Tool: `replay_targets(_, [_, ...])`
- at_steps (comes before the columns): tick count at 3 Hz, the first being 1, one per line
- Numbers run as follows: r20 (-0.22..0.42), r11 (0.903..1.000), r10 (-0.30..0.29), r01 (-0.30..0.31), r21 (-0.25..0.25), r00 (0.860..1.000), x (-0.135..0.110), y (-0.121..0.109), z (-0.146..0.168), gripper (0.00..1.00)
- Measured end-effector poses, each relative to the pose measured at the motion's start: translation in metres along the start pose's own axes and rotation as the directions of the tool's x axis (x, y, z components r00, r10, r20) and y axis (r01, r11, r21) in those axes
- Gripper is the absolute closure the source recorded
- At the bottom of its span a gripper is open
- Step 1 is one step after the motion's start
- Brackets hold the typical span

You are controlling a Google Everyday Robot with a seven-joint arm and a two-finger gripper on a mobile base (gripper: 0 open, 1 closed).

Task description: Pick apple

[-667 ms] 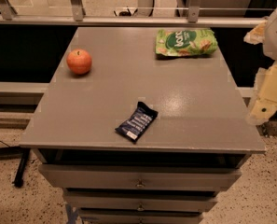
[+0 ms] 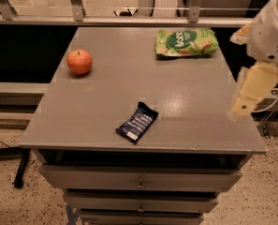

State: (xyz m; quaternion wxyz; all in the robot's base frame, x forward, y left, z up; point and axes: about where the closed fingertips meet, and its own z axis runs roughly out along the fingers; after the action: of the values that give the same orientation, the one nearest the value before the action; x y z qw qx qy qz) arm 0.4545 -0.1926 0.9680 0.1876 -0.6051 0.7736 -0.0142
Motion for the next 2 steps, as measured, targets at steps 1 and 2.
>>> replay_targets(1, [0.159, 0.9997, -0.014, 0.017, -0.016, 0.987, -0.064, -0.014, 0.041, 0.0])
replay_targets(2, [0.321, 0.9997, -0.006, 0.013, -0.021, 0.947, -0.135, -0.027, 0.071, 0.0])
